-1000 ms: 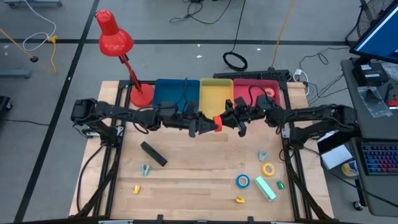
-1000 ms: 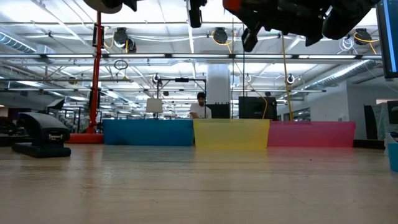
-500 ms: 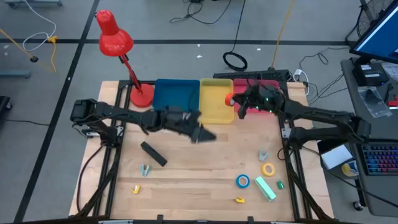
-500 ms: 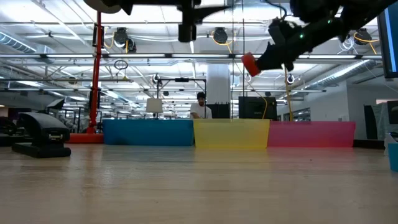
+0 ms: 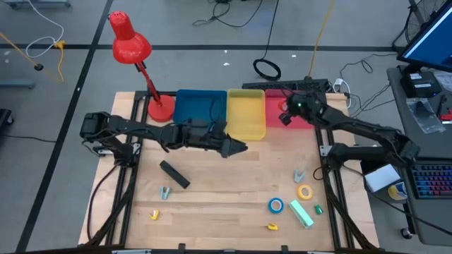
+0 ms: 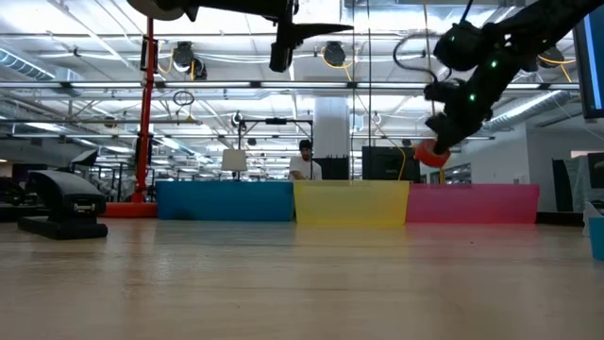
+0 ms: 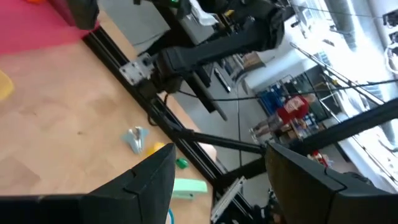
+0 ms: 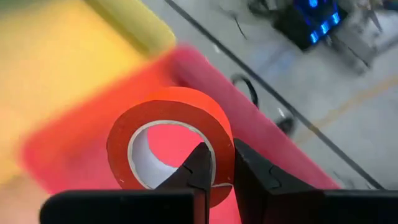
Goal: Pick and place Stapler, Stapler remover, tape
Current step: Put the red tape into the red bin
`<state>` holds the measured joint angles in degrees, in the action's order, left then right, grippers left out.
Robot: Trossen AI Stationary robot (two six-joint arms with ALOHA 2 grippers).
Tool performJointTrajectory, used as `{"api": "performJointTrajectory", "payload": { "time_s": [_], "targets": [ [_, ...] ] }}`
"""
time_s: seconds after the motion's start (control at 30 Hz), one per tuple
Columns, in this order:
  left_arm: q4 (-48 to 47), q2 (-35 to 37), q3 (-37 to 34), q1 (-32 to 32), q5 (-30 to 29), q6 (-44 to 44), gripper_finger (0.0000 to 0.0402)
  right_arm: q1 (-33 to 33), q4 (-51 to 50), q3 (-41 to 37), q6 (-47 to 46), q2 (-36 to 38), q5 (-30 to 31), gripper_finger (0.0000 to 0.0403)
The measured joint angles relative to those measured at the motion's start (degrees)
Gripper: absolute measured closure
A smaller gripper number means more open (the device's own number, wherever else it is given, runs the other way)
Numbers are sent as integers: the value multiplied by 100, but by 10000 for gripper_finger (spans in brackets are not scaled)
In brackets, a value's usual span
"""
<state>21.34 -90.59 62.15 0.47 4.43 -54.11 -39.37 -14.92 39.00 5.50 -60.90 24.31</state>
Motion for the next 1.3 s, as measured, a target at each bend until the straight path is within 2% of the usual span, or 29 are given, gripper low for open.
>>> {"api": "performJointTrajectory", "payload": {
  "time_s": [0.2, 0.37, 0.8, 1.1, 1.3],
  "targets": [
    [-7, 0, 0, -31, -204, 42, 156, -440, -248, 4, 81, -560, 190, 372],
    [-11, 0, 0, -61, -322, 42, 156, -713, -731, 2, 218, -975, 750, 372],
    [-13, 0, 0, -57, -361, 148, 156, -1096, -1363, 2, 416, -1338, 747, 369],
    [-16, 0, 0, -55, -361, 263, 156, -1094, -1416, 2, 507, -1338, 649, 366],
    [-16, 0, 0, -50, -359, 276, 156, -1094, -1132, 2, 302, -1338, -40, 368]
  ]
}}
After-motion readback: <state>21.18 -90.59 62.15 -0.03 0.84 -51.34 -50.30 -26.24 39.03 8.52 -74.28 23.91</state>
